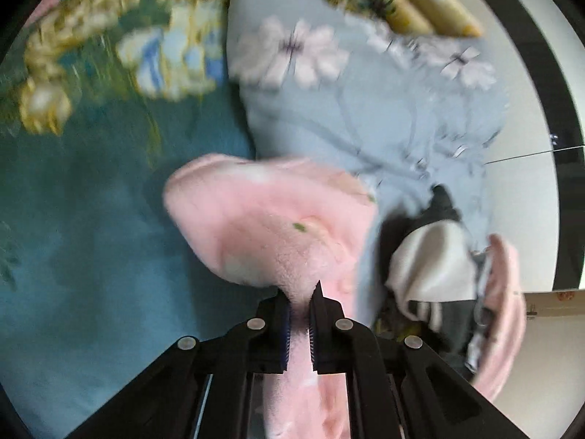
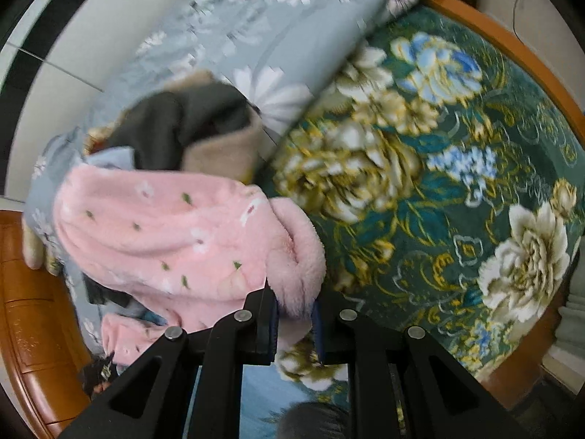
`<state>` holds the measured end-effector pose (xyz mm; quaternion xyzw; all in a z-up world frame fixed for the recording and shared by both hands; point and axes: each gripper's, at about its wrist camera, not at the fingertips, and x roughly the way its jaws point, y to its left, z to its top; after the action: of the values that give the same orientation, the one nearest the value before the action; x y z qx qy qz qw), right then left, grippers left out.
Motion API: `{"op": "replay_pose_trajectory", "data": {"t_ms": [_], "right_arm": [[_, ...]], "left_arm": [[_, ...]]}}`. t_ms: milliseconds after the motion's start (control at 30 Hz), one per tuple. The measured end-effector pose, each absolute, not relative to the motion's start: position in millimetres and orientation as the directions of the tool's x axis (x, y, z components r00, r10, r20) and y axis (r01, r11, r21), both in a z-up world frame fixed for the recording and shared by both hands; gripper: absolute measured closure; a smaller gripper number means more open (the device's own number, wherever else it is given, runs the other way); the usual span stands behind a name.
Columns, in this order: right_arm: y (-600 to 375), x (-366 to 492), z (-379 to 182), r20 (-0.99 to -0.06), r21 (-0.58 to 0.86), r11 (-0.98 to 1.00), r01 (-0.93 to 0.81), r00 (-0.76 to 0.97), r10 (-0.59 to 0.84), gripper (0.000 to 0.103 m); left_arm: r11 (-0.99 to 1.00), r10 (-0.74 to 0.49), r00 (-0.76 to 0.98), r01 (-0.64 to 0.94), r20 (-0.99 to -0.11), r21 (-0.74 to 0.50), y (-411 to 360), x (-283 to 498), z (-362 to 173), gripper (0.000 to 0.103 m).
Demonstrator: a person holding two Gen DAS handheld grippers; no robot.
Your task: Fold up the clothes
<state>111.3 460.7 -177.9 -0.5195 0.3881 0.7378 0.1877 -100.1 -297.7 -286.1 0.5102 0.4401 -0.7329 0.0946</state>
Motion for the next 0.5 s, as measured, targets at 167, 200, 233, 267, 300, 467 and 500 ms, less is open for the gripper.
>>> {"op": "replay_pose_trajectory", "data": {"t_ms": [167,200,233,267,300,467,500], "right_arm": [[452.5,108.8,-137.5,-0.86,0.451,-0.629,-0.633,-0.497,-0.116,0.088],[450.8,112.3,-129.2,-0.848,0.464,-0.626,-0.627,-0.519,-0.109,0.088],[449.2,115.8,-121.0,-0.836,0.476,-0.624,-0.619,-0.54,-0.102,0.088],[447.6,119.5,-112.5,-0.822,0.489,-0.622,-0.612,-0.561,-0.095,0.088],[446.7,126.0,-99.7,-0.802,0.506,-0.622,-0.598,-0.591,-0.083,0.088],[451.9,162.4,-48.6,-0.734,0.535,-0.637,-0.555,-0.679,-0.024,0.089],[454.1,172.7,-40.6,-0.725,0.533,-0.64,-0.553,-0.689,-0.009,0.089]], "left_arm": [[-0.564,0.278,-0.515,0.596,-0.811,-0.572,-329.2,-71.0,-244.8,0.095],[-0.554,0.274,-0.523,0.6,-0.807,-0.577,-336.0,-65.0,-240.1,0.095],[-0.543,0.272,-0.538,0.599,-0.798,-0.589,-342.7,-55.6,-230.4,0.095],[-0.537,0.27,-0.553,0.593,-0.788,-0.6,-345.5,-48.7,-221.0,0.095],[-0.542,0.265,-0.569,0.579,-0.778,-0.608,-351.9,-36.6,-207.6,0.095],[-0.597,0.237,-0.616,0.518,-0.751,-0.613,-377.0,27.2,-157.6,0.095],[-0.612,0.233,-0.609,0.513,-0.758,-0.601,-379.3,39.8,-154.0,0.095]]}}
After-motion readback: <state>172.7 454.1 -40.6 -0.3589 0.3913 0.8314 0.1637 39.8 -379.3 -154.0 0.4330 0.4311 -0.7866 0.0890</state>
